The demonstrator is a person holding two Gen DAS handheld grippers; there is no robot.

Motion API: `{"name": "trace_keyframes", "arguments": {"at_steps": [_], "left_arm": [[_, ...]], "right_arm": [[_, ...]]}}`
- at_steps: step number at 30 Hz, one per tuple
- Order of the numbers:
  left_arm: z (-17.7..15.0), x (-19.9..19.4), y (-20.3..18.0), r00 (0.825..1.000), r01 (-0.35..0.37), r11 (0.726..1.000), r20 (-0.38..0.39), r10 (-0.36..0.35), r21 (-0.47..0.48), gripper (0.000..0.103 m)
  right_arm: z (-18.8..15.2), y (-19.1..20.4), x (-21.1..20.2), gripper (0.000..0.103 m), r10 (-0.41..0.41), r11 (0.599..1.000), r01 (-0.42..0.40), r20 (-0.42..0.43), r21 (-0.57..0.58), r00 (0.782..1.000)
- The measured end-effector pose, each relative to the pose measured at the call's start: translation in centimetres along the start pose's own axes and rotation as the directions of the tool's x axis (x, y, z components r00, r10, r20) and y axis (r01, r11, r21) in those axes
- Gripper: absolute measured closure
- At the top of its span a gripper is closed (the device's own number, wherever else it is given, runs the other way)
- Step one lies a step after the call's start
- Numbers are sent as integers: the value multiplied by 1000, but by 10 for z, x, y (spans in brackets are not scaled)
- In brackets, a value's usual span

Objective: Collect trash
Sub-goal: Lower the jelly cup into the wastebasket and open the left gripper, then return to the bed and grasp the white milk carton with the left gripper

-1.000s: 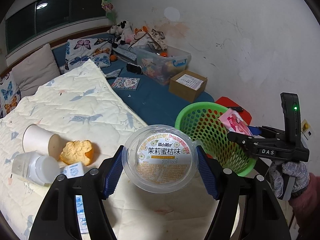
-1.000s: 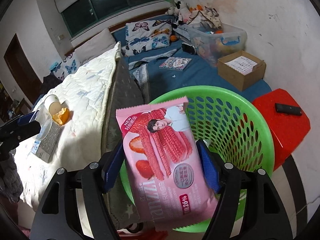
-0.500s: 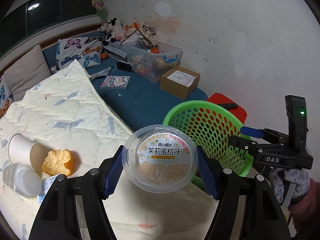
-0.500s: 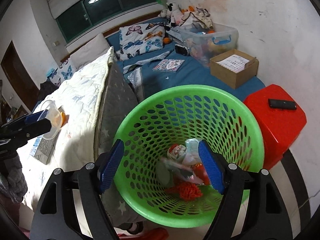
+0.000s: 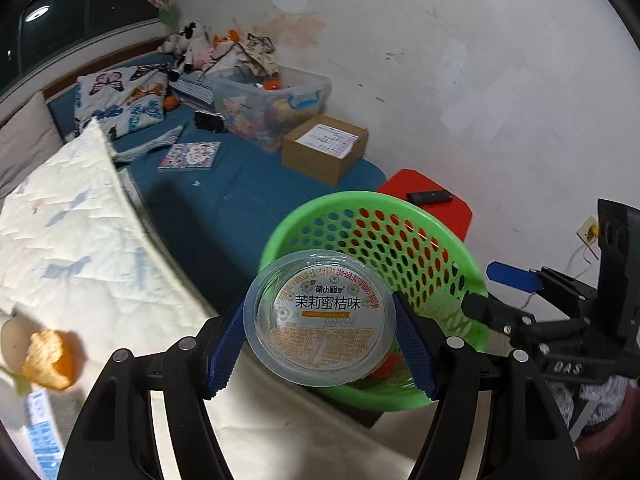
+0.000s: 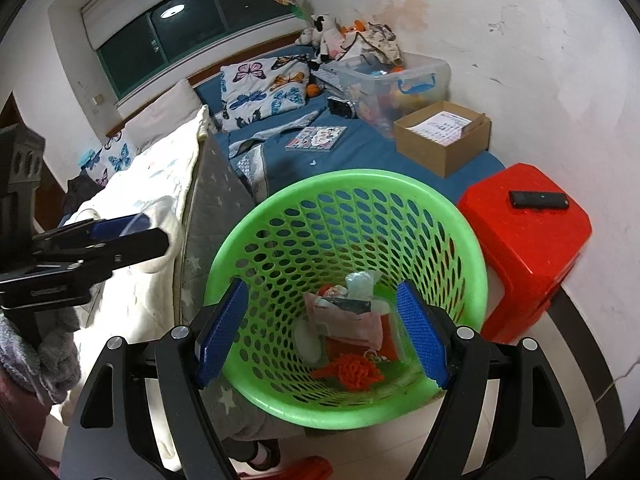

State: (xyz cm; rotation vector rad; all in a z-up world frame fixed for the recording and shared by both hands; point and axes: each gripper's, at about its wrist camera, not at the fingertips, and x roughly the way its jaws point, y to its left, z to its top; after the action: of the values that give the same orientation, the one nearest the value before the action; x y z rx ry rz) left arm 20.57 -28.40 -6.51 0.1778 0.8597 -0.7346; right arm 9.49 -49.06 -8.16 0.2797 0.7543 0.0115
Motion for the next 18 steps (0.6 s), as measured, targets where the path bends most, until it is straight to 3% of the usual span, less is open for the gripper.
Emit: {"name": "trace_keyframes", "arguments": {"at_steps": [7, 10, 18], "left_arm": [[2, 20, -14, 999, 32, 999, -30, -31, 4, 35], [4, 25, -16, 999, 34, 999, -36, -33, 2, 29], [-1, 15, -14, 999, 33, 999, -20, -33, -2, 28]], "right_arm": [[-4, -5, -9, 26, -20, 1000, 20, 7, 7, 1000], [-5, -7, -14, 26, -28, 1000, 28, 15, 10, 999], [-6, -6, -21, 26, -36, 999, 36, 19, 4, 999]]}}
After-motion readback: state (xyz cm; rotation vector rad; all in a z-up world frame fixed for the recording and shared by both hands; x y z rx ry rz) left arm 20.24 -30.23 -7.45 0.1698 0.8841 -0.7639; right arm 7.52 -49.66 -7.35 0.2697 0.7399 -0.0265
